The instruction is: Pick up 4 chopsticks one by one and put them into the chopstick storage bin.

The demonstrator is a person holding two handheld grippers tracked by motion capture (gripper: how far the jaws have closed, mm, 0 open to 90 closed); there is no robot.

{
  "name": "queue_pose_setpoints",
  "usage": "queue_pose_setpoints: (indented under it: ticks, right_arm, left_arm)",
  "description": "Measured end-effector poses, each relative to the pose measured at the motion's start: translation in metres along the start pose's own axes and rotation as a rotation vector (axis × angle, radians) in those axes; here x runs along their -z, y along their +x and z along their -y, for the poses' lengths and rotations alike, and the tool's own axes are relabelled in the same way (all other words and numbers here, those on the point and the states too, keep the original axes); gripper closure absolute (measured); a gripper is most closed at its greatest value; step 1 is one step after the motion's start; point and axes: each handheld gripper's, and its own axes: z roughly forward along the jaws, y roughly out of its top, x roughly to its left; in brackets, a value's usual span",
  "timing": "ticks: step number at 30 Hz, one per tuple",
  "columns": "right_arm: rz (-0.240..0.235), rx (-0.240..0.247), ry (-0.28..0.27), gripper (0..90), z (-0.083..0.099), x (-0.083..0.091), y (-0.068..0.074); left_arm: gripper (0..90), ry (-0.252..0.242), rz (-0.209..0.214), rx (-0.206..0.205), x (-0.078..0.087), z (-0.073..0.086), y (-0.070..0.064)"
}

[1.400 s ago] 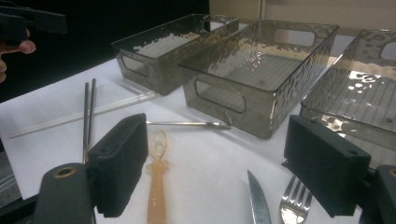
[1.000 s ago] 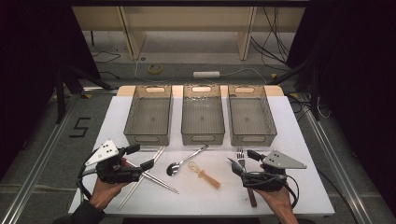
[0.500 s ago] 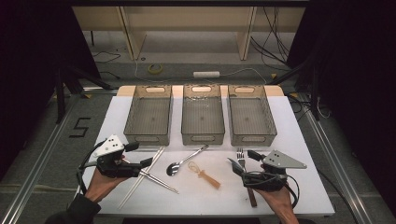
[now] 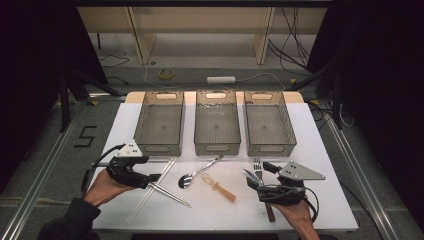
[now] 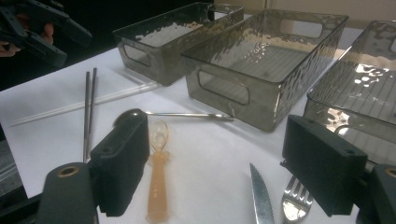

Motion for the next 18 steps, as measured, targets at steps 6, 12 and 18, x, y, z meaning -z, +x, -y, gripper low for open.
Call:
queue_pose_setpoints:
  ticks: [6, 12, 18]
  right_arm:
    - [-0.008, 0.002, 0.016, 24.1, 0.001, -0.002, 0.0]
    - [-0.016, 0.008, 0.026, 24.0, 0.001, -0.004, 0.002]
    - [-0.017, 0.01, 0.033, 24.0, 0.001, -0.003, 0.001]
  left_arm:
    - [23.8, 0.118, -0.007, -0.045, -0.01, -0.001, -0.001]
    - [26.5, 0.217, -0.021, -0.069, -0.018, 0.002, 0.001]
    - [34.0, 0.298, -0.019, -0.113, -0.026, 0.005, 0.002]
